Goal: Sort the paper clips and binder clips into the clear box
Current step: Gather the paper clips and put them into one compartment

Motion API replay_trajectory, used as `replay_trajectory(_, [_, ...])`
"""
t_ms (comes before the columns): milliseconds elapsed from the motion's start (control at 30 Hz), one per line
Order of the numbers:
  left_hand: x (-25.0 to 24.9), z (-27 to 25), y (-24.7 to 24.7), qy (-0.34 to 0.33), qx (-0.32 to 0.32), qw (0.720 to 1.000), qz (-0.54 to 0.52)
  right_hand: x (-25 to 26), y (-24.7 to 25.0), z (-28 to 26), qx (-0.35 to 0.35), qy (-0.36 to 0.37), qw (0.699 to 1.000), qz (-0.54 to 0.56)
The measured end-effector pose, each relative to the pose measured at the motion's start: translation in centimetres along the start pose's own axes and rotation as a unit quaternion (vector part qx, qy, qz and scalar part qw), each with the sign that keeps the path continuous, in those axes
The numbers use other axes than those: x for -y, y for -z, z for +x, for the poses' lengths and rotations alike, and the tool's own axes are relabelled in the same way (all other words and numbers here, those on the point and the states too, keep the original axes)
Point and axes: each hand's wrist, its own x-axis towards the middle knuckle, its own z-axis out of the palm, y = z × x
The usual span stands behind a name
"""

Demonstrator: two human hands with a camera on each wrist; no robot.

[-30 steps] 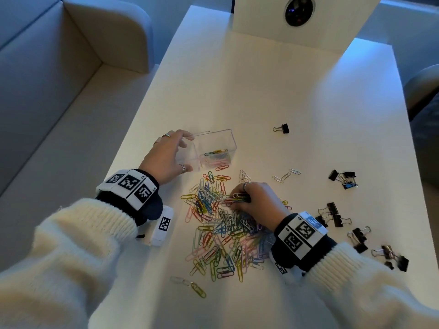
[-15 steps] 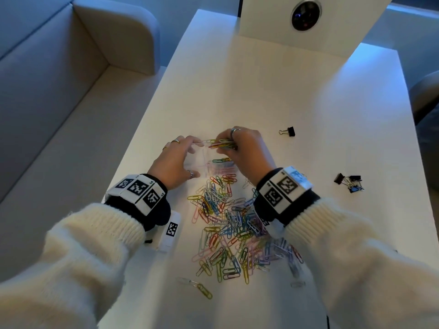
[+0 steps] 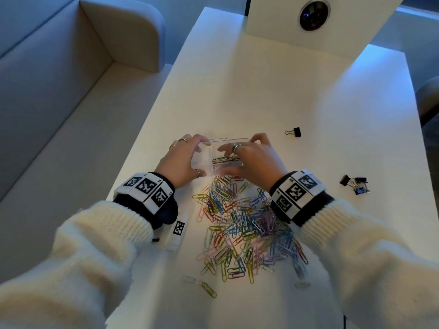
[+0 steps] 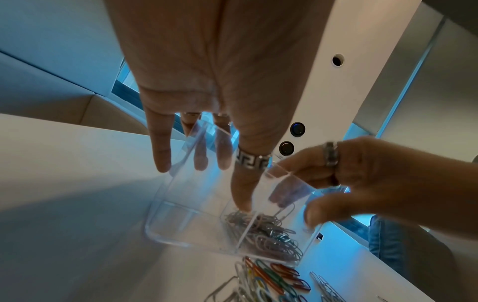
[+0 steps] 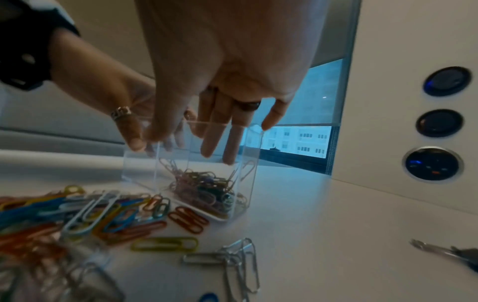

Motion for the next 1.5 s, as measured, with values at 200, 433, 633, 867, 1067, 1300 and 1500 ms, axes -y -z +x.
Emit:
replay_trajectory(200, [0.0,-0.1,0.0,-0.003,0.002,1.000,0.003,0.7,-1.2,1.1,0.090,-0.010,0.993,-0.075])
replay_trajectory(433, [0.1,0.0,-0.1,0.004,-0.002,1.000,0.008,0.5,-0.4,1.1,0.060,-0.006,0.996,-0.072])
replay_trajectory(633, [0.2,0.0,-0.2,-0.004,-0.004,1.000,0.004,1.2,-0.6,0.1,0.093,-0.072,0.992,0.042])
replay_trajectory(867, [0.1,-0.1,-0.2,-0.013,-0.007,1.000,-0.003,-3.8,0.4,-6.6,-0.115,-0.287,0.894,0.326])
replay_trajectory(1067, [-0.4,-0.2,-0.4,-0.001,-0.028,1.000,-0.002,-5.8,-4.1,-10.1,0.159,-0.337,0.905,0.204])
replay_trajectory(1300, [-1.1,-1.6,1.1,0.005,-0.018,0.998,0.056,-2.6,-2.7,-13.1,0.095,-0.254,0.915,0.298])
replay_trajectory(1500, [-0.6,-9.2,0.0,-0.084,-0.151,0.983,0.062,-3.3,-1.3,-18.3,0.083,-0.251,0.910,0.318])
